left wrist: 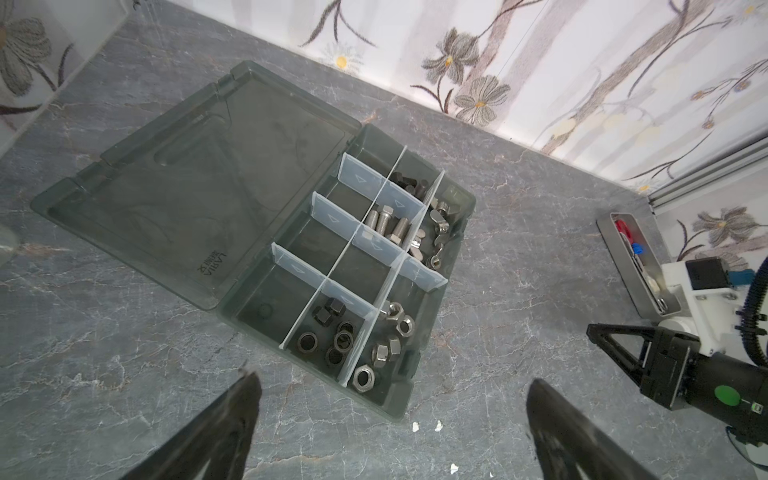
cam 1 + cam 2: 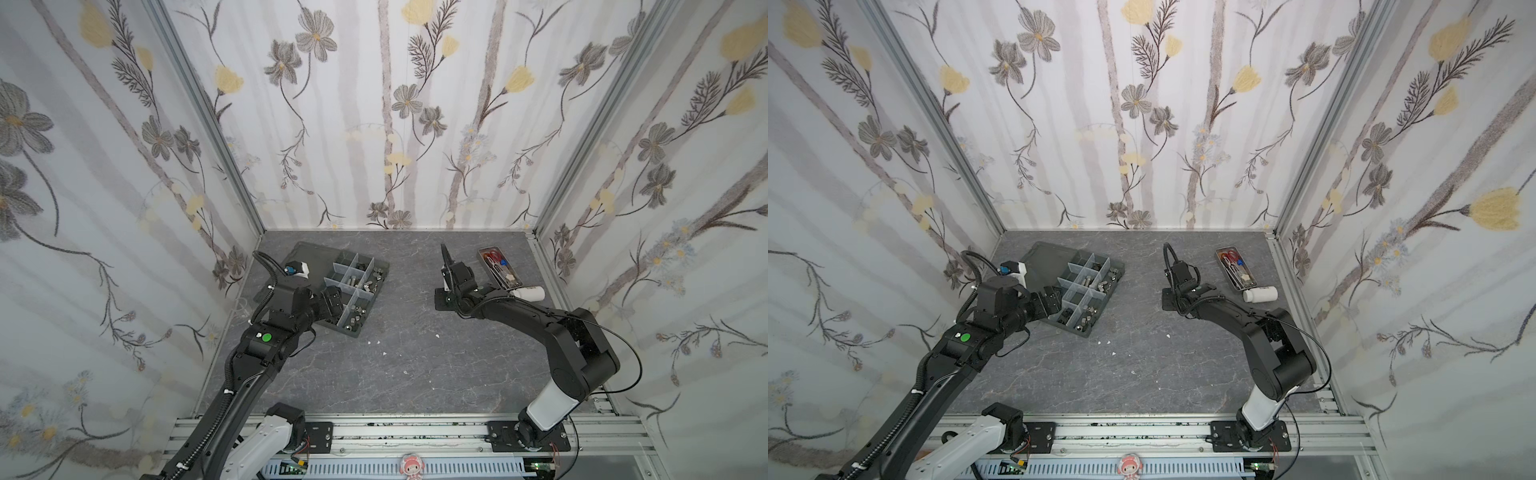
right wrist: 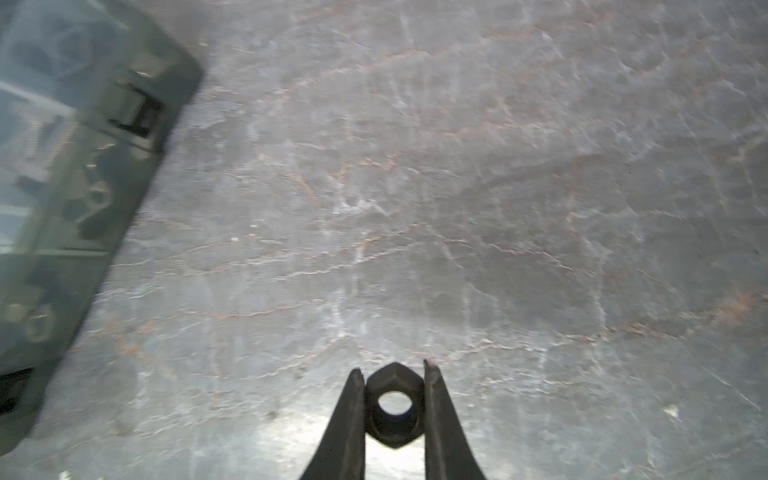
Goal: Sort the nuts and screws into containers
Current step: 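Carry the nut over the box with the right gripper while the left gripper draws back, then open the right gripper to drop the nut into the black-nut compartment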
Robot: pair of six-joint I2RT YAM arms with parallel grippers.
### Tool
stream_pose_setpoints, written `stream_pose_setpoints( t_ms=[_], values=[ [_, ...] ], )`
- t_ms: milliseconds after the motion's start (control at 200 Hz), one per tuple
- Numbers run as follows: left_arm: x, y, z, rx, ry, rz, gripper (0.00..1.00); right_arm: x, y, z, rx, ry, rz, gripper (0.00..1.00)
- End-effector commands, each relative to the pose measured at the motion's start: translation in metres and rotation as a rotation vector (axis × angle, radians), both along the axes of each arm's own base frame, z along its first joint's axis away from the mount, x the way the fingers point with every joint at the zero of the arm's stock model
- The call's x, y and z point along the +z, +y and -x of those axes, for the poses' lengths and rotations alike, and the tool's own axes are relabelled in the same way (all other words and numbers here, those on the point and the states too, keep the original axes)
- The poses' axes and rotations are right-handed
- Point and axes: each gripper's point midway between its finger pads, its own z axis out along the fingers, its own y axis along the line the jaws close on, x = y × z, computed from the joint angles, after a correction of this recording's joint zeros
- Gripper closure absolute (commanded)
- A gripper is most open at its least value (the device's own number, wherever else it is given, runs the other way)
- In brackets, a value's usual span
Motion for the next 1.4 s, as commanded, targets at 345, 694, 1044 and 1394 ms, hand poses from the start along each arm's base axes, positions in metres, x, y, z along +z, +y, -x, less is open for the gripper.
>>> stream_pose_setpoints(
  t_ms=[345,694,1044,1394],
  values=[
    [0.049,0.010,0.021,0.025,-0.090,0.042,0.00,0.056,0.175,0.033,0.348,-0.115,-0.235,0.87],
    [0.074,0.015,0.037,0.020,-0.136,0.055,0.00,0.053,0.283,0.059,0.539,-0.076,-0.342,0.87],
    [0.073,0.016,0.041,0.016,-0.140,0.054,0.00,0.032,0.324,0.059,0.577,-0.042,-0.359,0.86],
    [0.065,0.017,0.043,0.023,-0.125,0.055,0.00,0.014,0.328,0.054,0.562,-0.021,-0.333,0.73]
  ],
)
